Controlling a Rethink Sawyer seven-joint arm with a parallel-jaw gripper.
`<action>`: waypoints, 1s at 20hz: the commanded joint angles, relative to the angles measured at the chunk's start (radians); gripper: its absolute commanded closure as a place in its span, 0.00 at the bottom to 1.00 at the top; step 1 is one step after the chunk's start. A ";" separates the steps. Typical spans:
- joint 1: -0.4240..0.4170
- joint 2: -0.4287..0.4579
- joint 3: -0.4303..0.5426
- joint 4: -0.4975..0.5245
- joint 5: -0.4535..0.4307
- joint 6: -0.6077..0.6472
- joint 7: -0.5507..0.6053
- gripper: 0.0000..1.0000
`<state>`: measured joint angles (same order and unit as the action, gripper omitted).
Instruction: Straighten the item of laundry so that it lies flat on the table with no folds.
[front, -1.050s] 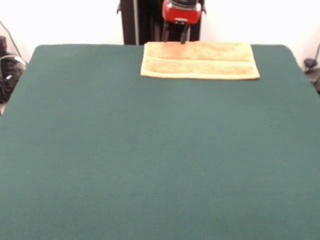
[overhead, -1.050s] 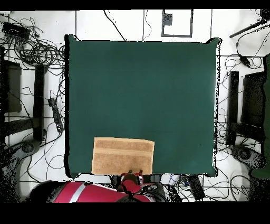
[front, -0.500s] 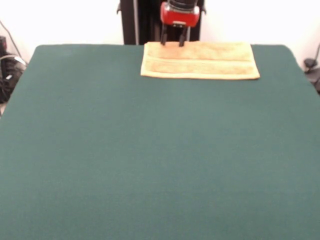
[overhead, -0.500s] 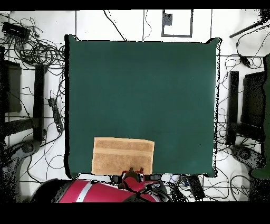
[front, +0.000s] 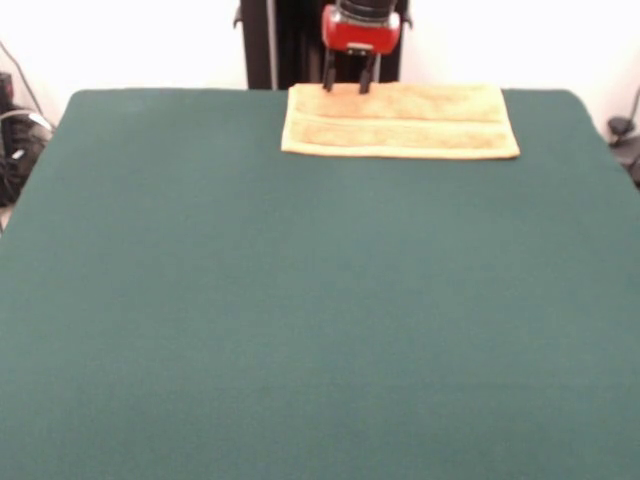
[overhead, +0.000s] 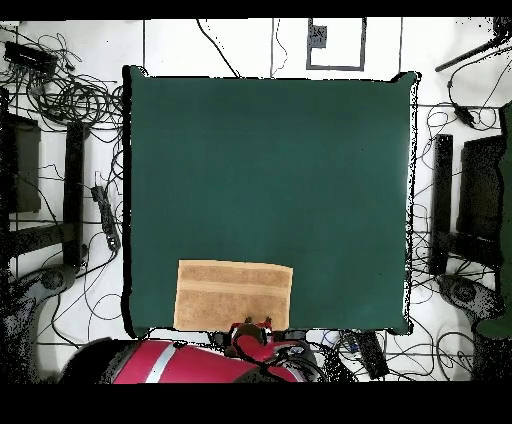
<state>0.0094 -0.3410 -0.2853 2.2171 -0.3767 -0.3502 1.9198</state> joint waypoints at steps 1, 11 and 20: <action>-0.022 0.005 0.153 -0.137 -0.009 -0.014 0.114 0.00; -0.088 0.007 0.215 -0.146 -0.071 -0.059 0.123 0.00; -0.118 0.035 0.232 -0.164 -0.106 -0.108 0.123 0.00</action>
<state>-0.1053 -0.3409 -0.2208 2.2153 -0.4762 -0.3617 1.9198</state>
